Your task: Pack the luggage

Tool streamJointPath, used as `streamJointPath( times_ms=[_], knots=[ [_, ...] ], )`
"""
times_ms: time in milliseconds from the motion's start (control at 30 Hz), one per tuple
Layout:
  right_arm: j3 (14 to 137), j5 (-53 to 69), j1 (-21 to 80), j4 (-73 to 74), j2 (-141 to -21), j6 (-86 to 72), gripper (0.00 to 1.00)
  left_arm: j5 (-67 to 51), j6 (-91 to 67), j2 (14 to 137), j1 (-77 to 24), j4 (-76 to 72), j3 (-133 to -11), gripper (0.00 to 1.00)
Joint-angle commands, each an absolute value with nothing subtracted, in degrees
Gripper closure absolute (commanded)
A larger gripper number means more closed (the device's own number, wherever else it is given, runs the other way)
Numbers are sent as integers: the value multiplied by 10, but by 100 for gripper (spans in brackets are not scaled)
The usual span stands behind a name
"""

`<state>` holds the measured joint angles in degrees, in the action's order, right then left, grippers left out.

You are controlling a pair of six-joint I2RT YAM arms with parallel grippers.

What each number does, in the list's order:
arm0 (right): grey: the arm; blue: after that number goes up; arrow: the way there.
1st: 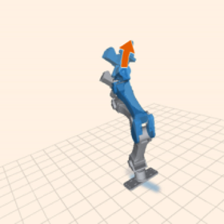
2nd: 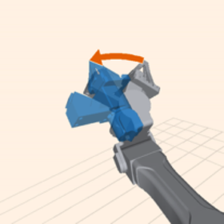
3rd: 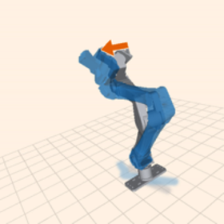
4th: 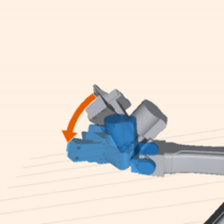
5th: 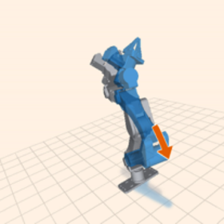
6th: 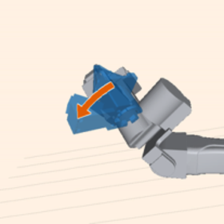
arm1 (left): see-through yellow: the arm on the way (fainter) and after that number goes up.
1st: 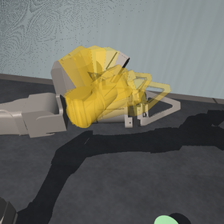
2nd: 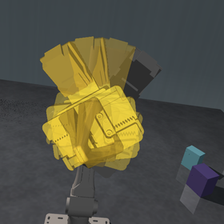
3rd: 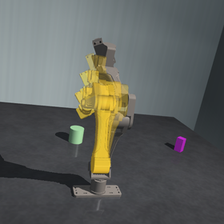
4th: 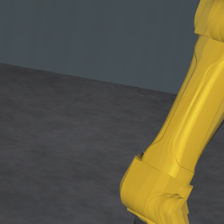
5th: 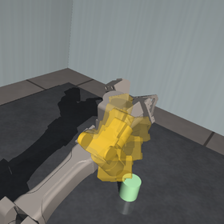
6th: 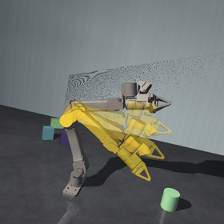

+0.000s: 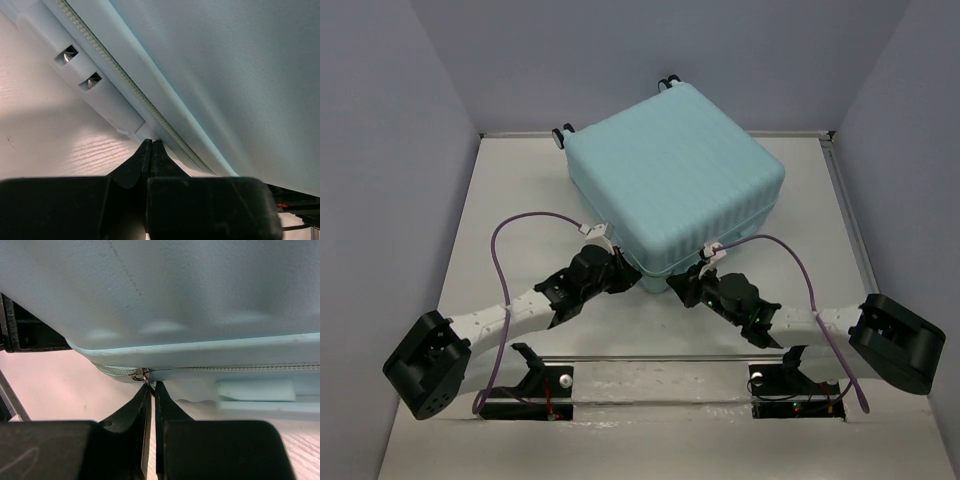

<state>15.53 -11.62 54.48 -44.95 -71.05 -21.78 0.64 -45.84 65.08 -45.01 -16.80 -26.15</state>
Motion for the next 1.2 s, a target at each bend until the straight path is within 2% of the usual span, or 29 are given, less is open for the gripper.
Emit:
streamJointPath(
  times_ms=[0, 67, 233, 333, 400, 500, 633, 700, 733, 767, 800, 867, 900, 967, 1000, 1033, 1067, 1167],
  knots=[
    [216, -177, 543, -563, -689, -209, 93, 21, -455, 664, -461, -242, -315, 94],
    [223, -166, 563, -513, -672, -207, 93, 24, -450, 674, -463, -249, -336, 94],
    [237, -177, 692, -340, -625, -226, 93, 23, -428, 745, -486, -257, -436, 94],
    [242, -167, 724, -260, -589, -272, 93, 23, -420, 797, -520, -256, -506, 94],
    [228, -147, 724, -254, -570, -293, 93, 17, -417, 820, -537, -254, -535, 94],
    [200, -184, 724, -256, -534, -318, 93, 28, -415, 838, -568, -250, -561, 94],
    [233, -209, 724, -241, -546, -308, 93, 43, -411, 823, -579, -220, -565, 94],
    [250, -248, 724, -230, -571, -301, 93, 81, -399, 781, -577, -165, -557, 81],
    [251, -256, 724, -228, -574, -306, 93, 97, -383, 760, -577, -140, -546, 70],
    [244, -264, 724, -225, -574, -311, 93, 112, -379, 736, -575, -88, -537, 57],
    [238, -278, 724, -224, -569, -316, 93, 140, -378, 709, -564, -60, -527, 30],
    [224, -283, 718, -219, -563, -329, 93, 134, -383, 634, -529, 22, -505, 14],
    [214, -282, 718, -213, -555, -331, 93, 107, -383, 591, -472, 44, -502, 7],
    [207, -282, 718, -206, -548, -334, 93, 60, -375, 558, -395, 71, -501, 6],
    [206, -280, 718, -196, -546, -335, 93, 11, -368, 543, -313, 76, -506, 5],
    [206, -280, 718, -193, -545, -335, 93, -23, -367, 545, -274, 73, -512, 5],
    [206, -280, 718, -188, -544, -335, 93, -77, -367, 554, -238, 57, -534, 5],
    [207, -279, 718, -176, -541, -334, 93, -130, -373, 650, -142, 42, -591, 2]
  ],
)
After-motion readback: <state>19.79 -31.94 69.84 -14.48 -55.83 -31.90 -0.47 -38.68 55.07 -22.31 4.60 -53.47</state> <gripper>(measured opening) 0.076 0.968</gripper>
